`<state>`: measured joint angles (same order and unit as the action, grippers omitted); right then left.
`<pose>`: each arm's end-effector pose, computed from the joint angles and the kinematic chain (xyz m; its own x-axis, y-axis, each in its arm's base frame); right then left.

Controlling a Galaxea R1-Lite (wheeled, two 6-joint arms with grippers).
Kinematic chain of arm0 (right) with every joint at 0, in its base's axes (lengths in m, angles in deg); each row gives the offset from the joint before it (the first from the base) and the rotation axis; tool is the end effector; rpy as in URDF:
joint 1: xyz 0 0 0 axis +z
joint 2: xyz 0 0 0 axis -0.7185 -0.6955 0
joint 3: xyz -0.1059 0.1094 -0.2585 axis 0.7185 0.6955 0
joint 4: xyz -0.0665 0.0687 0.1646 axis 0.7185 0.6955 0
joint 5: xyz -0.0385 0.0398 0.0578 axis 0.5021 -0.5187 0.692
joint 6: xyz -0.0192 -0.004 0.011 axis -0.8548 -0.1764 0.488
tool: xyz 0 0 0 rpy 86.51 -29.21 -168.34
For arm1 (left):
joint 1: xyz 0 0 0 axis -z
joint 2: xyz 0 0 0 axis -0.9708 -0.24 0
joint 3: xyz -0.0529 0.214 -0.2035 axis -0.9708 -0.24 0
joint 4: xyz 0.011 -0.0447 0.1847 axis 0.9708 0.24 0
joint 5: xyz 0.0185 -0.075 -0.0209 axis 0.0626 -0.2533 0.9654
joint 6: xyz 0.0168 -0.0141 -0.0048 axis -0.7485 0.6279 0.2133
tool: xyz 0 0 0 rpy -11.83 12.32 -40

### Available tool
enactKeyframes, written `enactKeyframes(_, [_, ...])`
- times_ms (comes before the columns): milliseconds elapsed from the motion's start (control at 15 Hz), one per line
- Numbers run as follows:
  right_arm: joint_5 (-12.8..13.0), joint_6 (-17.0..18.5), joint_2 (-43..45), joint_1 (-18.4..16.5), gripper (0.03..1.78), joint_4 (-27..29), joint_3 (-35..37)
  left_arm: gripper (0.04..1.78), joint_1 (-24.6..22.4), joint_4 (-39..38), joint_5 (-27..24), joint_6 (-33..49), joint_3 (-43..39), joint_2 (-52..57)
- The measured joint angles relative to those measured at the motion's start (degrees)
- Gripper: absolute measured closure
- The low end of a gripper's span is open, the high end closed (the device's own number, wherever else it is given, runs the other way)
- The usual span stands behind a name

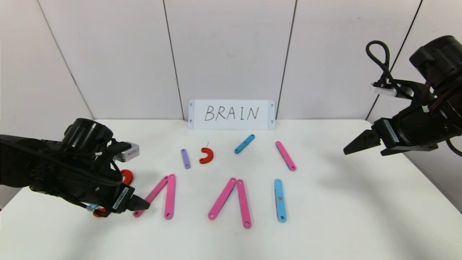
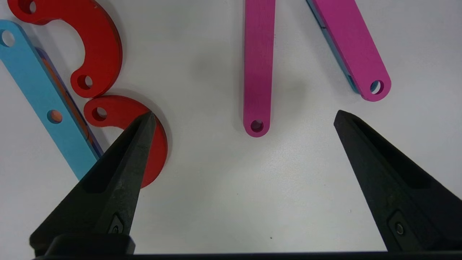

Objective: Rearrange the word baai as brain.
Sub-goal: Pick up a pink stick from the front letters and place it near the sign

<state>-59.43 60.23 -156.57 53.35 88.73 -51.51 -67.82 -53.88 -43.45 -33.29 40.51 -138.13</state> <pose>0.2688 0.0397 0.2589 0.4583 0.2687 -0.8472 -0.1642 0.9624 0.2164 0.2550 -0.0405 0.1410 0.4854 -0.2165 -0.8471 0.3963 0.9181 -0.0075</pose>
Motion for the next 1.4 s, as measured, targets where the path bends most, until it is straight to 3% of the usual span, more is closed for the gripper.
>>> enactKeyframes(800, [0.09, 0.0, -0.06, 0.46, 0.07, 0.02, 0.11, 0.09, 0.2, 0.09, -0.68, 0.09, -0.06, 0.22])
enactKeyframes(1400, [0.09, 0.0, 0.02, 0.39, 0.07, 0.02, 0.01, 0.09, 3.23, -2.17, -0.2, 0.13, -0.83, -3.47])
